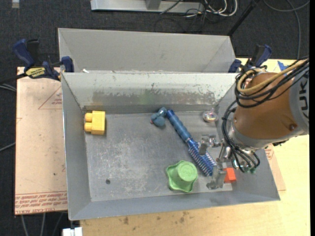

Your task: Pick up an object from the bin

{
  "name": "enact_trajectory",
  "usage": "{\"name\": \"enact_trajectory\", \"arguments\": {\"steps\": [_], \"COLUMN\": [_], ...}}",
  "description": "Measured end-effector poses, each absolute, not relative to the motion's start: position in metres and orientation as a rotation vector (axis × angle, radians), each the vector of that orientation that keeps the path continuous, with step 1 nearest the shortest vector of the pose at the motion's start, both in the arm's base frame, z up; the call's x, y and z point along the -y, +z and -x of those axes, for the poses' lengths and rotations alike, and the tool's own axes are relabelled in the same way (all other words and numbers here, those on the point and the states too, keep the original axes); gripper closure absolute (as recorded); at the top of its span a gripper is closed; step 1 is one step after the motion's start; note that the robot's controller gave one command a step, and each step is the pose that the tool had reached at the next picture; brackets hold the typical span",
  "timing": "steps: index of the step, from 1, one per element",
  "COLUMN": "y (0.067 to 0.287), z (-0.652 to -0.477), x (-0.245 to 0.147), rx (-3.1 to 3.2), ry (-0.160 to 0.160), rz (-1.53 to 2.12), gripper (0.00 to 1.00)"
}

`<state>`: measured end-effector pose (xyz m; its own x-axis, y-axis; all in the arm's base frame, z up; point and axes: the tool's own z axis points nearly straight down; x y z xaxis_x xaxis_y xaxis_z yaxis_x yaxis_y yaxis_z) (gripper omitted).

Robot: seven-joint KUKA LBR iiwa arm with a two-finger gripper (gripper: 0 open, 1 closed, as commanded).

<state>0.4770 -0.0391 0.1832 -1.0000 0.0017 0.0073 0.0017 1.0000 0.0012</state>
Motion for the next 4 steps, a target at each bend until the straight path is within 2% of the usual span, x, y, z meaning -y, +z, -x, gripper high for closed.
{"name": "enact_trajectory", "arguments": {"steps": [1,2,3,4], "y": [0.07,0.101,0.1,0.071], "z": [-0.486,-0.487,-0.488,-0.483], "x": [0.009,-0.001,0.001,0.008], "rx": [3.157,3.145,3.139,3.142], "ry": [-0.003,-0.003,-0.003,-0.005], "rz": [0.055,0.061,0.166,0.255], "gripper": [0.0,0.0,0.0,0.0]}}
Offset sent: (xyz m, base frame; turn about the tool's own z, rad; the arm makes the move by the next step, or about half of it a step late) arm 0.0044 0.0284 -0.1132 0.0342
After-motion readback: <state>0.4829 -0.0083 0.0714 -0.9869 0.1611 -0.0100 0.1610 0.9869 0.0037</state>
